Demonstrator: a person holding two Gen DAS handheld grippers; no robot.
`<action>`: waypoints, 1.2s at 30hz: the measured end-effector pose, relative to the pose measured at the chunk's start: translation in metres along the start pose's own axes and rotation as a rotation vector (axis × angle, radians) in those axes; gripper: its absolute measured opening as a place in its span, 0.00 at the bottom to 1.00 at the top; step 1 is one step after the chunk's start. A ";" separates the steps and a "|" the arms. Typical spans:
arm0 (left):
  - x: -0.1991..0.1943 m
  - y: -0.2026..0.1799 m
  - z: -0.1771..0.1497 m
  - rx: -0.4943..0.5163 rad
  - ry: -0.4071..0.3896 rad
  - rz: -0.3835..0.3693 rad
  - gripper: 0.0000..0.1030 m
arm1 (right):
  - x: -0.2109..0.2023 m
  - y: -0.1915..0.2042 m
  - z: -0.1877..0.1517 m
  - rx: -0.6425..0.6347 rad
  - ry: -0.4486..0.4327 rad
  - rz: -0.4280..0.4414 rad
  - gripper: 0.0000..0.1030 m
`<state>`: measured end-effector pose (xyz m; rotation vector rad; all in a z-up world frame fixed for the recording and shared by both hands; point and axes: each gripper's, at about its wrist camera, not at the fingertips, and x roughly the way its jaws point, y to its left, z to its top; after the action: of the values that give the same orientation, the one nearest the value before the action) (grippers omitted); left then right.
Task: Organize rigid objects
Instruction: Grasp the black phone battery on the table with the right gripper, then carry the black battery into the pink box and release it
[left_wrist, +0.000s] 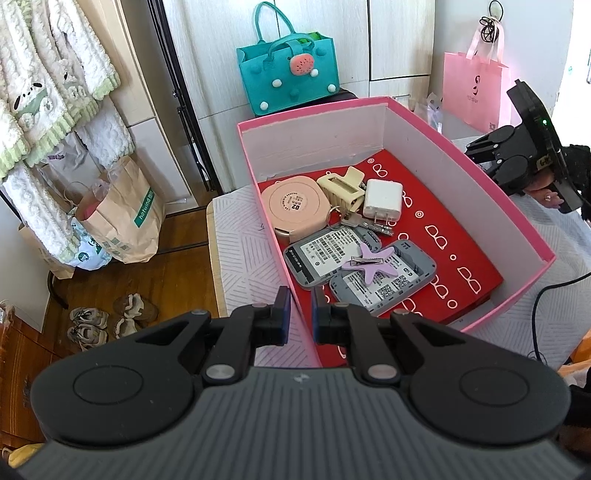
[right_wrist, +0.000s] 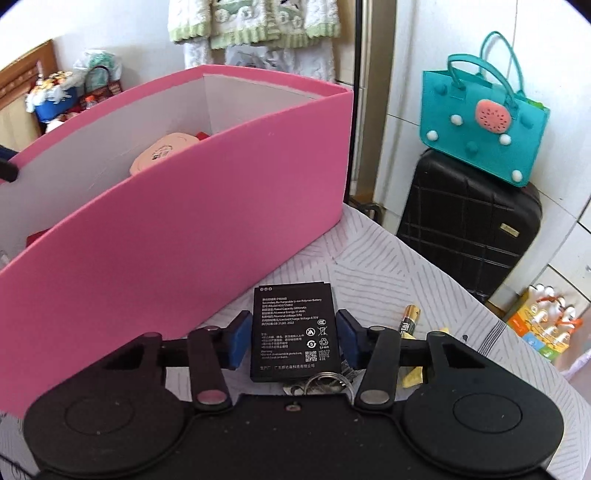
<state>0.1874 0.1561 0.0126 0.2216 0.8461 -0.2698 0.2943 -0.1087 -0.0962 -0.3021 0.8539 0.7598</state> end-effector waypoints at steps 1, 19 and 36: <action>0.000 0.000 0.000 0.000 0.001 0.000 0.09 | 0.000 0.001 0.001 0.018 0.005 -0.013 0.53; 0.000 -0.001 -0.002 0.003 -0.002 0.003 0.09 | -0.098 0.041 -0.004 0.068 -0.233 -0.122 0.53; 0.001 0.001 -0.002 0.000 -0.015 -0.016 0.09 | -0.069 0.129 0.075 -0.354 0.025 0.008 0.53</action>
<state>0.1866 0.1571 0.0108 0.2127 0.8331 -0.2863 0.2165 -0.0121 0.0106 -0.6232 0.7419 0.9165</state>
